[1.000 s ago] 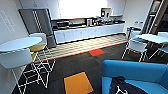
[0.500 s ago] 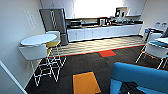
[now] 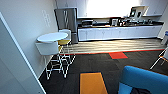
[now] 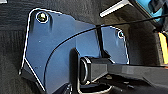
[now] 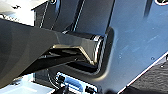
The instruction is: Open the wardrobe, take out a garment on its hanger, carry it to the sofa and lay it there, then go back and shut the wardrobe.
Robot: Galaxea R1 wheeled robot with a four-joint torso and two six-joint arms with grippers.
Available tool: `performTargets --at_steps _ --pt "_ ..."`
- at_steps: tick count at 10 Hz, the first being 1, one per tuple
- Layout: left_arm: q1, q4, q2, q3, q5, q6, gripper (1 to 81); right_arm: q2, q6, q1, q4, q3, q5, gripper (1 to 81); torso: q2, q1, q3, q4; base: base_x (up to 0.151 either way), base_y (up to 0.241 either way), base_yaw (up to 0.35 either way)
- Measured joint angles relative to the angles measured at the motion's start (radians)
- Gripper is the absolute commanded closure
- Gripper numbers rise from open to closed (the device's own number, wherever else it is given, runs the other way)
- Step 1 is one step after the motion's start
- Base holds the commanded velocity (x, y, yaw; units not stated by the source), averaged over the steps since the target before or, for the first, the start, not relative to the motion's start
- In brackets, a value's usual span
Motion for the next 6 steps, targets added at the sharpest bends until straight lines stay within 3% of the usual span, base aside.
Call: performTargets --at_steps 6 --pt "-0.001 0.0 0.002 0.0 0.0 0.0 1.0 0.002 0.0 0.0 0.0 -0.002 0.0 1.0 0.0 0.001 0.0 0.0 0.0 0.0 0.337"
